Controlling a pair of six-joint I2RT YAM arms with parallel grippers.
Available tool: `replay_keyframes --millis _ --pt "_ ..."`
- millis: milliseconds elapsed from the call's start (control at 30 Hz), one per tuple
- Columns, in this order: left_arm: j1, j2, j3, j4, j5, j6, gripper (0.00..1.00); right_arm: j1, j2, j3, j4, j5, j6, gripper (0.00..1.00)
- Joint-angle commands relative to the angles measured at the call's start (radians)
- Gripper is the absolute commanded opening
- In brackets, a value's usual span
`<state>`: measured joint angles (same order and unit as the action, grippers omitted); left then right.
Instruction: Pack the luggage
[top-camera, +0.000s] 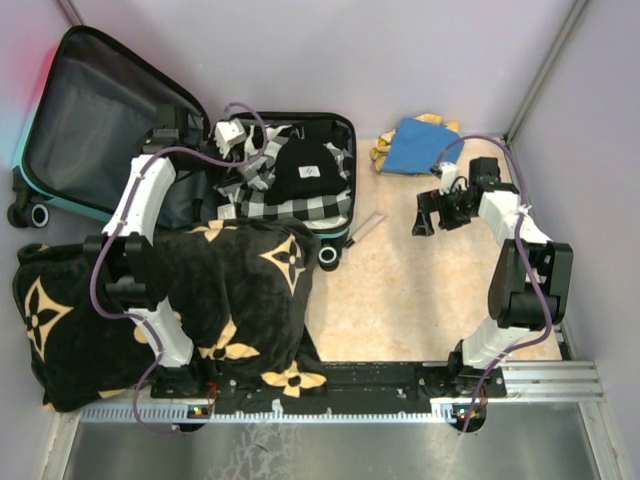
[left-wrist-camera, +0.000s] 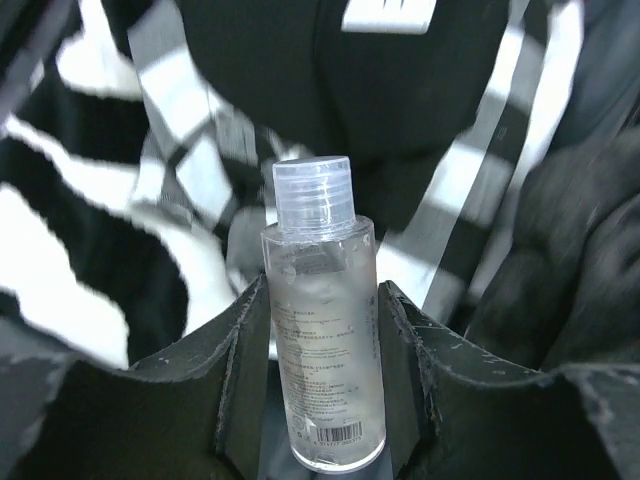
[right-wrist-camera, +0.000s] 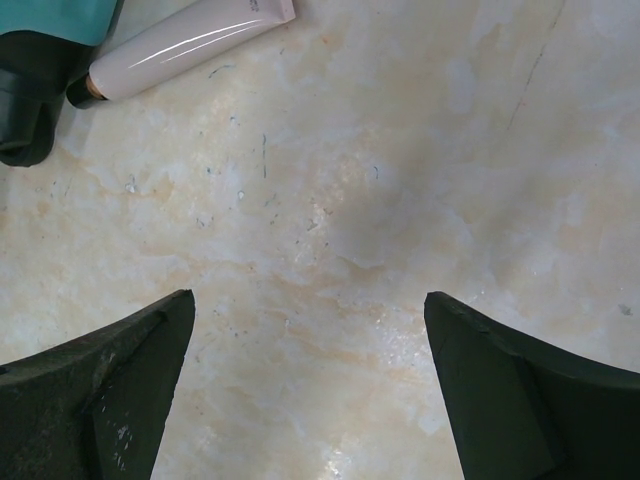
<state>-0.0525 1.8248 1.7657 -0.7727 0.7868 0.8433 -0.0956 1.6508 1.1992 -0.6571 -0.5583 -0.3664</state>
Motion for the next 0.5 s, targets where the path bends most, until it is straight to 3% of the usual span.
replay_keyframes --millis 0,200,267,367,467 --pt "0.029 -0.033 -0.053 -0.183 -0.127 0.304 0.31 0.033 -0.026 0.052 -0.007 -0.005 -0.028 0.98" --pt "0.029 -0.041 -0.149 -0.189 -0.128 0.407 0.36 0.062 -0.008 0.077 -0.014 0.012 -0.039 0.99" --pt "0.028 -0.032 -0.153 -0.197 -0.138 0.418 0.47 0.067 -0.008 0.090 -0.019 0.015 -0.039 0.99" --pt "0.012 -0.016 -0.119 -0.205 -0.168 0.382 0.75 0.072 0.026 0.102 -0.022 0.020 -0.039 0.99" --pt "-0.014 -0.010 -0.071 -0.202 -0.178 0.328 0.84 0.075 0.033 0.113 -0.022 0.019 -0.039 0.99"
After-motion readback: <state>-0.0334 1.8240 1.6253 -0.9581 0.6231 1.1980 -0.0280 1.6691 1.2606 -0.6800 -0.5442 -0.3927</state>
